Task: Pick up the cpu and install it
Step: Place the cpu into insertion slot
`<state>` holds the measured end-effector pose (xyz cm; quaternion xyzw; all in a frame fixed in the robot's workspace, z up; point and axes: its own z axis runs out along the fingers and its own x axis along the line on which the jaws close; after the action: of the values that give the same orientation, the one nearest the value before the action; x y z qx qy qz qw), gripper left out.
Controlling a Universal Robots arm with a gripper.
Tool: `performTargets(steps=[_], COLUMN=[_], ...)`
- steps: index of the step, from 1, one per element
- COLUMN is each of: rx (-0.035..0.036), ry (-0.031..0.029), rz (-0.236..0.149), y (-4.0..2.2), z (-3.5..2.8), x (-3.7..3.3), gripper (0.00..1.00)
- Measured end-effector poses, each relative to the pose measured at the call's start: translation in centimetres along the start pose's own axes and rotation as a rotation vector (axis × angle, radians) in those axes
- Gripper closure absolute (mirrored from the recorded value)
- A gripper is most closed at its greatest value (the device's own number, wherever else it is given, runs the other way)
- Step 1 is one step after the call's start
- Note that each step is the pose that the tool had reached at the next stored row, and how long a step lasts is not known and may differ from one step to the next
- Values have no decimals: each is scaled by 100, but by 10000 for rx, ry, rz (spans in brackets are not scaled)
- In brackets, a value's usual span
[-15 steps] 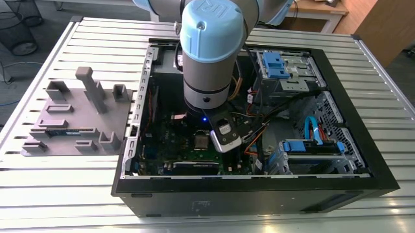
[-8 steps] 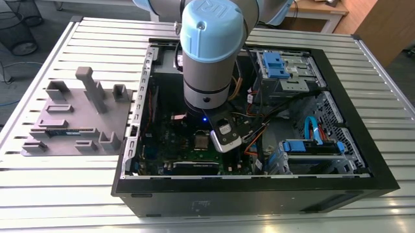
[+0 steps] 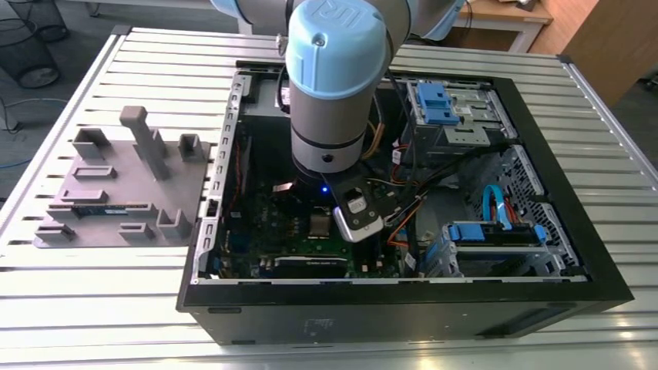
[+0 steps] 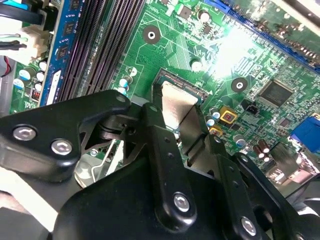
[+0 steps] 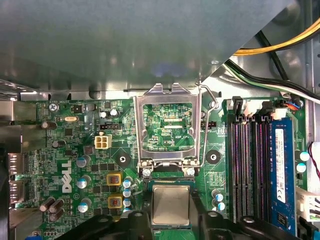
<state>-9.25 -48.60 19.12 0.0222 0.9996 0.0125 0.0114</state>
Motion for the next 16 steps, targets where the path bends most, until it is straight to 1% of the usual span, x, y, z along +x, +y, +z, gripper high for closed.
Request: performTargets(steps=[1, 2, 12, 16], rx=[-2, -4, -3, -6], ry=[-1, -1, -2, -6], rz=[0, 0, 0, -1], y=[0, 1, 0, 3], z=[1, 2, 4, -13], x=[0, 0, -1, -2], gripper=[58, 61, 61, 61])
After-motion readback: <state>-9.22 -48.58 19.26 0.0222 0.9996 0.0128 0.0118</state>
